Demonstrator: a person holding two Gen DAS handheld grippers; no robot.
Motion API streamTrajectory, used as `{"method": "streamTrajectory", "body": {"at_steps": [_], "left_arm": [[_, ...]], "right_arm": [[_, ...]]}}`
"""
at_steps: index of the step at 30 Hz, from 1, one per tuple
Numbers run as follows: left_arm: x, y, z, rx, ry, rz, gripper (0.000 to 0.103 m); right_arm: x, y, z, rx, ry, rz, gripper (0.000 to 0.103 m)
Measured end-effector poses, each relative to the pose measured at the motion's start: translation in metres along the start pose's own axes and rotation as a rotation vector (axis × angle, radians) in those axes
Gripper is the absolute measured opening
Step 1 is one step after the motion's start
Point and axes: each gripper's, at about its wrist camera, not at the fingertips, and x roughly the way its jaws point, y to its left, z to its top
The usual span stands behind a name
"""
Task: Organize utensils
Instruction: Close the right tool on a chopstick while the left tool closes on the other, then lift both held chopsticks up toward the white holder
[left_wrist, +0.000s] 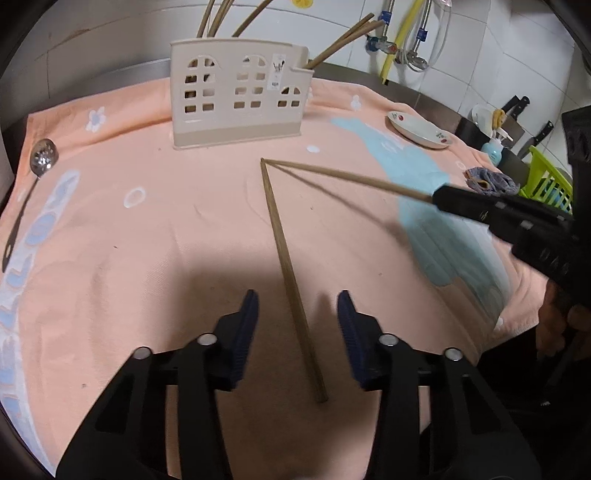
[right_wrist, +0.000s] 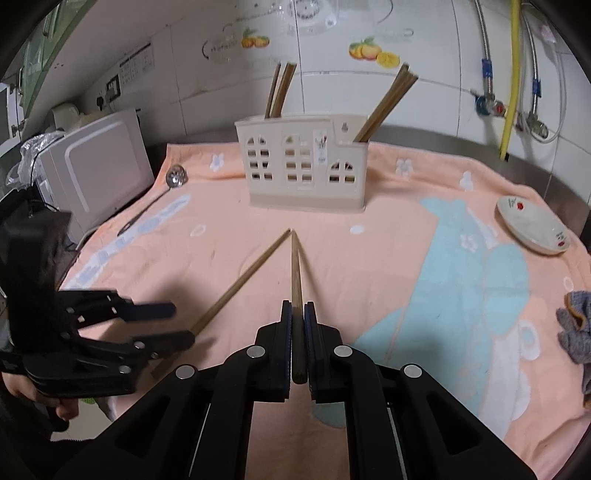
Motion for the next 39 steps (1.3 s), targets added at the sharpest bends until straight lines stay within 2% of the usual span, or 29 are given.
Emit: {"method": "streamTrajectory", "body": {"at_steps": [4,7,17,19,24,32,39], "left_arm": [[0.006,-0.001,-0.001,-0.014,0.017,-0.009,0.027],[0.008,-0.003,-0.003,-0.018,0.024,-0.013,0.021],[0.014,-0.006,-0.002,-0.017,0.039,0.015,0.015],[0.015,-0.007,-0.002,-0.006,0.039,0.041,0.009],[0.009,-0.003,0.001,-0.013,0.032,0.056,0.007],[-0.023,0.011,0.027,-0.011,-0.064,0.077,0.006],[-0.046,0.014,0.07,0.029,-0.161,0.082,0.006]], "right_arm": [[-0.006,-0.002,0.006,-0.003,-0.02,0.0,0.006],[-0.008,-0.002,0.007,-0.003,-0.028,0.001,0.006],[-0.013,-0.003,0.012,-0.003,-0.048,0.004,0.006],[-0.015,-0.003,0.014,-0.003,-0.054,0.005,0.006],[-0.02,-0.006,0.022,-0.006,-0.068,0.012,0.006],[-0.028,-0.014,0.047,-0.008,-0.106,0.032,0.006],[-0.033,-0.022,0.083,-0.024,-0.138,0.051,0.006]]}}
